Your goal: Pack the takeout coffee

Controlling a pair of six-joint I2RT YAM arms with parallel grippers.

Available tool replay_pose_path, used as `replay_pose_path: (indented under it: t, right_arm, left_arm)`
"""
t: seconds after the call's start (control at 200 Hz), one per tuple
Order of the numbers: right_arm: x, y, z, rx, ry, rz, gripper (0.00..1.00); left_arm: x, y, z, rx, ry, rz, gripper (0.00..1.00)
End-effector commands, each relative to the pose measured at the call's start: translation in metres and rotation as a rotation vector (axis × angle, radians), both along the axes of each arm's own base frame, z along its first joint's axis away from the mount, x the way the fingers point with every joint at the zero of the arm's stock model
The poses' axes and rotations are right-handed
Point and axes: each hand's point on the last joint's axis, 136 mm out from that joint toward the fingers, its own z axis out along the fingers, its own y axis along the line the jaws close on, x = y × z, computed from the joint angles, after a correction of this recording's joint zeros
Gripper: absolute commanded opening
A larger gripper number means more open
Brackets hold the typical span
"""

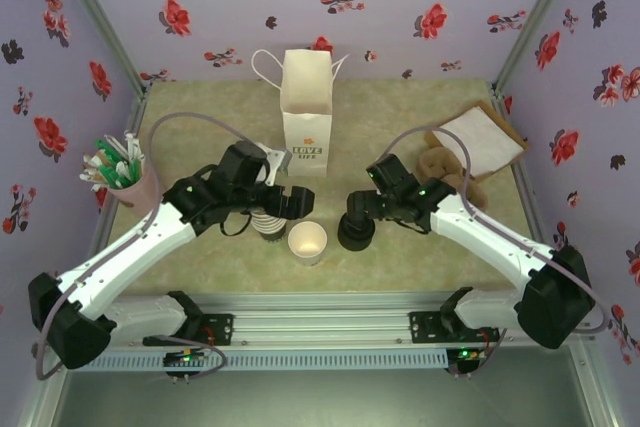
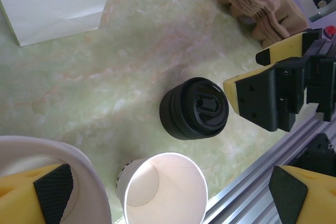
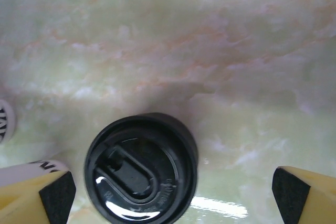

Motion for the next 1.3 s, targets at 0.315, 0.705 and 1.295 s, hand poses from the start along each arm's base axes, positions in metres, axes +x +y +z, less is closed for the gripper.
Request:
replay_pose_path:
  t: [0.315, 0.705, 1.295]
  right_arm:
    - [-0.02, 0.028, -0.027, -0.098, 0.107, 0.146, 0.88]
    - [-0.02, 0.029, -0.032, -0.117, 0.146, 0.123, 0.85]
    - [-0.018, 0.027, -0.042, -0.119, 0.197, 0.088, 0.8]
  left_arm:
    - [-0.001, 0.002, 0.007, 0.016, -0.036, -0.015, 0.99]
    - [-0.002, 0.002, 0.011, -0.004, -0.049, -0.017, 0.99]
    - [-0.006, 0.002, 0.027, -0.056, -0.095, -0.021, 0.99]
